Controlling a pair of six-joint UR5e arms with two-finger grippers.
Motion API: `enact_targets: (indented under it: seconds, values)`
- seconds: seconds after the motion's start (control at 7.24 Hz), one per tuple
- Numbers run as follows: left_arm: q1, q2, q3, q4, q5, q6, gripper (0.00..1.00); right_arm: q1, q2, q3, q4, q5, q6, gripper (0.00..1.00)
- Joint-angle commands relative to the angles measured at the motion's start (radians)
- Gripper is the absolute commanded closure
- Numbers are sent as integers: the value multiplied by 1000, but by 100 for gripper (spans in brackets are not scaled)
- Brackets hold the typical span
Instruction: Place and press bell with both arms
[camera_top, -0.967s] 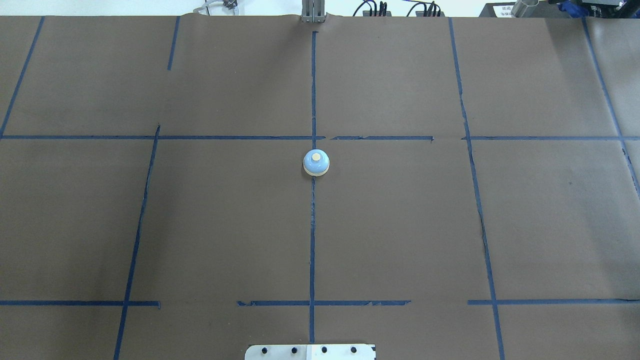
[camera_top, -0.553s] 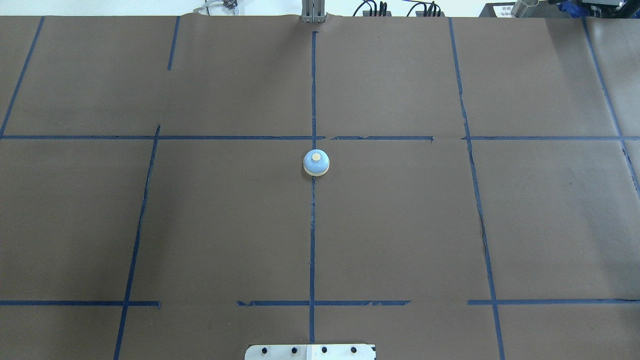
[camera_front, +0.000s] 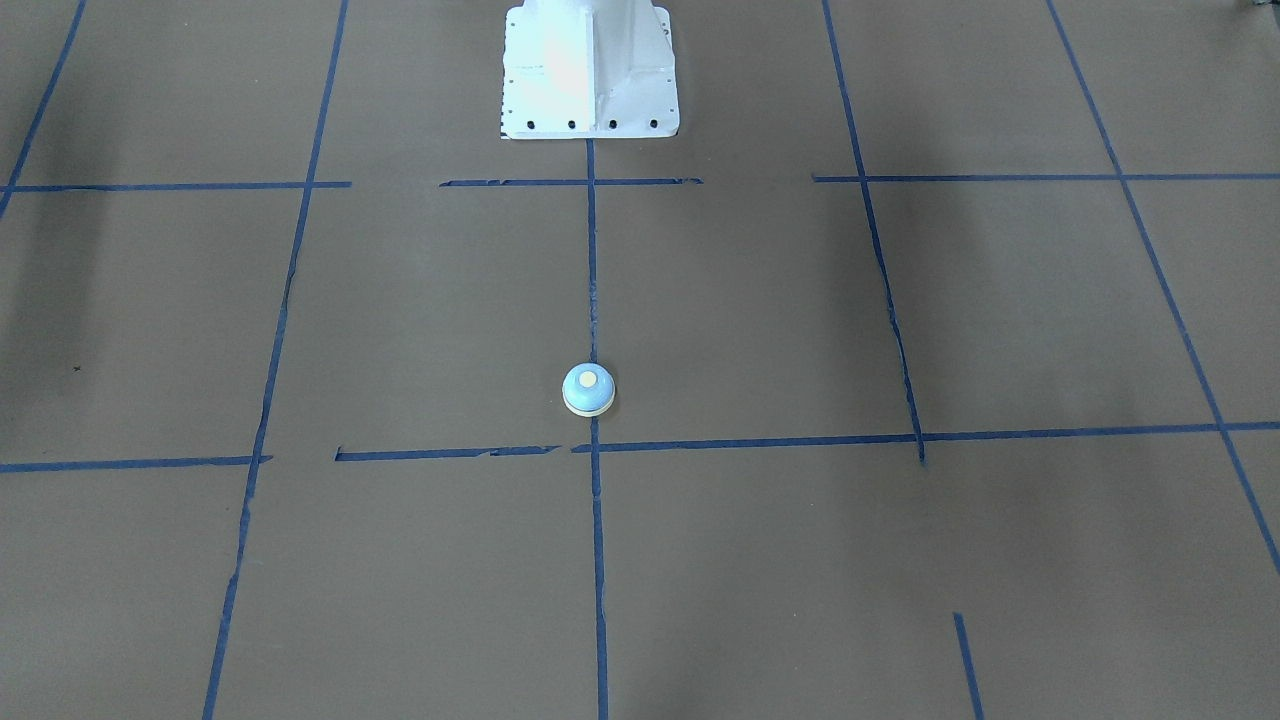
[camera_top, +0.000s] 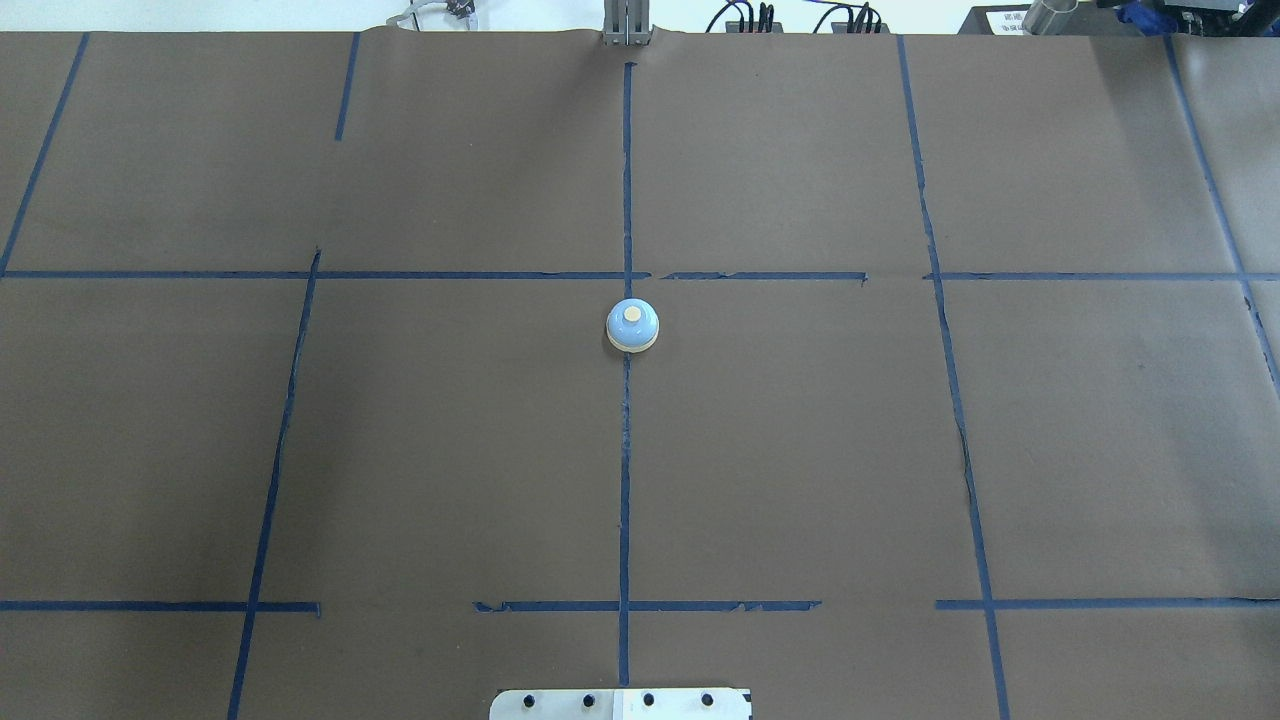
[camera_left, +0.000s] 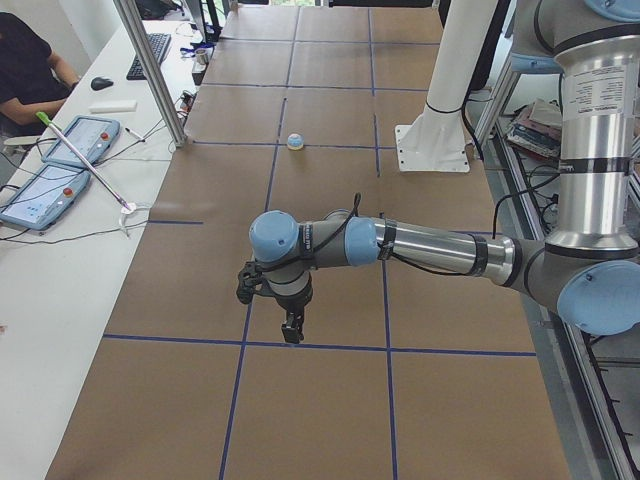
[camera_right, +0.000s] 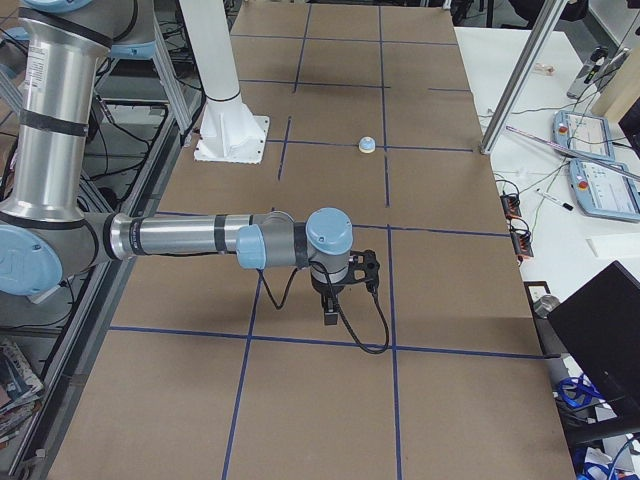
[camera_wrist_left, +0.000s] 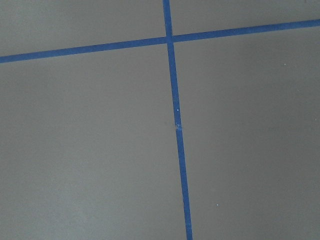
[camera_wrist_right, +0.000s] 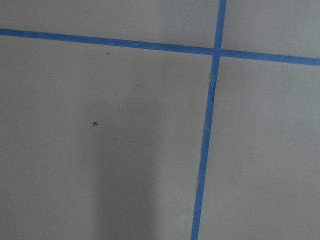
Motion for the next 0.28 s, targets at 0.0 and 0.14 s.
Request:
enact_targets:
  seconds: [0.0,0.14]
  values:
    - [0,0,-1,-2,-3,0,0,0,3,2,0,0,0,0]
    - [0,-3,-1,-2,4,0,0,0,3,4,0,0,0,0]
